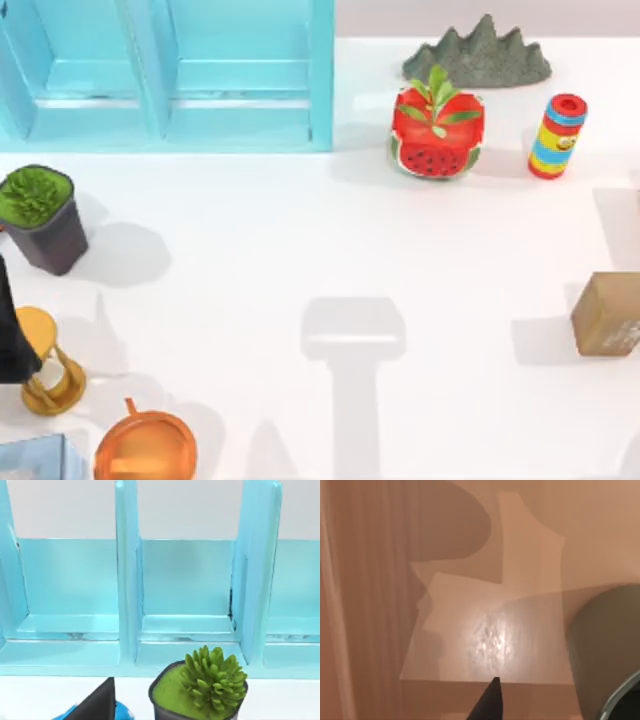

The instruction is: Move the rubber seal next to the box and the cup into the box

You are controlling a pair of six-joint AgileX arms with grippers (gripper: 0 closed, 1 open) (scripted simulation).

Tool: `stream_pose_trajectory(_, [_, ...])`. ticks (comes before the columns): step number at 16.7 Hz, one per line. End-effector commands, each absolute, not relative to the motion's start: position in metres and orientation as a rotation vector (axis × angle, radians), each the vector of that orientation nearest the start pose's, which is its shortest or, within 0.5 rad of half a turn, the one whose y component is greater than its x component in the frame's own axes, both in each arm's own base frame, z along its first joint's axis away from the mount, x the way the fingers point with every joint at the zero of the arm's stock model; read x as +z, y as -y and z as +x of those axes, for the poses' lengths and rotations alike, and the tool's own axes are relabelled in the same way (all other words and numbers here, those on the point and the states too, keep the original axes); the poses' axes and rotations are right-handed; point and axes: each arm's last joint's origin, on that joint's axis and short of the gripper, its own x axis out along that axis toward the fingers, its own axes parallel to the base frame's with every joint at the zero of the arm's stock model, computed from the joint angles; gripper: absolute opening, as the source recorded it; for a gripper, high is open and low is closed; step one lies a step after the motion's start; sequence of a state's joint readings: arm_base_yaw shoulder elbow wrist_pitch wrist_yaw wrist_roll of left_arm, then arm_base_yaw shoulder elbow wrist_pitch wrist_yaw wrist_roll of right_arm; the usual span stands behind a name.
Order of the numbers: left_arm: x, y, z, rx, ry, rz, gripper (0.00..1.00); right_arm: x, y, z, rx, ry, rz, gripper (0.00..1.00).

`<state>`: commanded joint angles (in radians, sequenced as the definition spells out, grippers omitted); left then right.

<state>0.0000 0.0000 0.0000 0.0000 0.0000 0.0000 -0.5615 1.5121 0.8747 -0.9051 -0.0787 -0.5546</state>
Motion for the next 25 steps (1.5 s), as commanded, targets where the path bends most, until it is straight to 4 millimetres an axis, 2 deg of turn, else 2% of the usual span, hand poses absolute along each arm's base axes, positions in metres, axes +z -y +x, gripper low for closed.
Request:
stream_pose_trajectory(1, [0.160,0.001,0.106,0.000,0.000,0.000,1.00,0.167,0.128,0.210,0.035,-1.505,0.045,0.98])
stream_pose_trajectory(2, [0.160,0.001,0.106,0.000,0.000,0.000,1.00,0.167,0.128,0.210,0.035,-1.505,0.045,1.00])
stream_pose_trajectory(12, [0.160,0.001,0.106,0.000,0.000,0.000,1.00,0.170,0.129,0.211,0.027,-1.502,0.051,1.00])
stream_pose_trajectory(19, [0.160,0.001,0.106,0.000,0.000,0.000,1.00,0.223,0.140,0.218,-0.054,-1.407,0.119,1.00])
stream_pose_trajectory(25, [0.160,0.001,0.106,0.000,0.000,0.000,1.00,0.262,0.132,0.211,0.009,-1.462,0.085,1.00])
